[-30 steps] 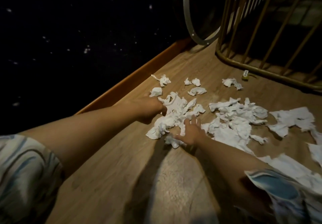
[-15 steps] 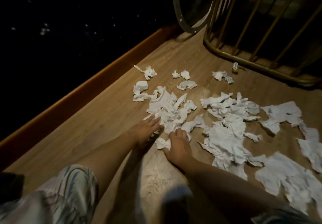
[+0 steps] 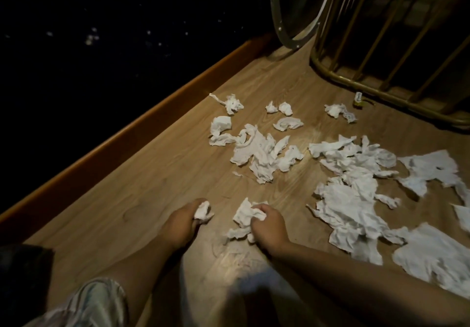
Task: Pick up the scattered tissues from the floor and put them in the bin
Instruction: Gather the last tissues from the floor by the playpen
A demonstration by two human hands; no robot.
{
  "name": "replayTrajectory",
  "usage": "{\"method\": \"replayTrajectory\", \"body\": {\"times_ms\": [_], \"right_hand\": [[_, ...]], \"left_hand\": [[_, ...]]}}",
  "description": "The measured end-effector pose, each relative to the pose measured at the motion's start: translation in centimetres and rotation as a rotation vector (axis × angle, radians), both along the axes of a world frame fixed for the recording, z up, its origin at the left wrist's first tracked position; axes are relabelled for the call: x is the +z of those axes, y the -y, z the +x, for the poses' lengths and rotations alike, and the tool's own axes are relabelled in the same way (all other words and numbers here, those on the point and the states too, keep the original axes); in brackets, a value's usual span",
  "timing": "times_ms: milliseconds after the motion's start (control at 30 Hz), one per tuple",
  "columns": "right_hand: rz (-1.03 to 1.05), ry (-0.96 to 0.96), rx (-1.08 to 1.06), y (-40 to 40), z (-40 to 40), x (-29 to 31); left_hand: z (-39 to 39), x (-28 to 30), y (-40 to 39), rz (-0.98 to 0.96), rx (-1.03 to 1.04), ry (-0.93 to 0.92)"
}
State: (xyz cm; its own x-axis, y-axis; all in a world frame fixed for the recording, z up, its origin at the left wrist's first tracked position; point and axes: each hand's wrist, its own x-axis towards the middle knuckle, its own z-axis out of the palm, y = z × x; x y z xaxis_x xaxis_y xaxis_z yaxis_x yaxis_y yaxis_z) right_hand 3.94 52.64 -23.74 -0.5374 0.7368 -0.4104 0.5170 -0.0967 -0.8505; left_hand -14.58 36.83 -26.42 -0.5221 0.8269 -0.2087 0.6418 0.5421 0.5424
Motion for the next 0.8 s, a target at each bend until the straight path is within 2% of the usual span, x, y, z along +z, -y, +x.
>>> {"method": "replayTrajectory", "body": {"times_ms": [67,167,367,467,600,700,800], "right_hand": [[0.042,0.056,0.019,-0.8,0.0,0.0],[0.296,0.228,0.181,-2.7,0.5,-0.1],[0.596,0.497,0.341,-3.7,0.7,-0.4],[0.701,0.496,0.381,-2.6,0.8,-0.4],[0.706,0.506,0.471,-0.9,0.5,-1.0],[0.726,0.534,0.511,-0.2,0.1,-1.5],[0.779,0.419,0.566,-0.4,-0.1,-2.4]], "left_hand": [[-0.5,0.7,0.6,-0.006,0.094,0.034],[-0.2,2.6,-0.1,-0.037,0.257,0.057],[0.2,4.5,-2.3,0.111,0.477,0.077],[0.8,5.0,-3.7,0.149,0.562,0.124],[1.3,5.8,-4.8,0.138,0.658,0.280],[2.2,5.6,-5.0,0.160,0.574,0.240],[2.3,4.8,-4.9,0.130,0.465,0.275]]}}
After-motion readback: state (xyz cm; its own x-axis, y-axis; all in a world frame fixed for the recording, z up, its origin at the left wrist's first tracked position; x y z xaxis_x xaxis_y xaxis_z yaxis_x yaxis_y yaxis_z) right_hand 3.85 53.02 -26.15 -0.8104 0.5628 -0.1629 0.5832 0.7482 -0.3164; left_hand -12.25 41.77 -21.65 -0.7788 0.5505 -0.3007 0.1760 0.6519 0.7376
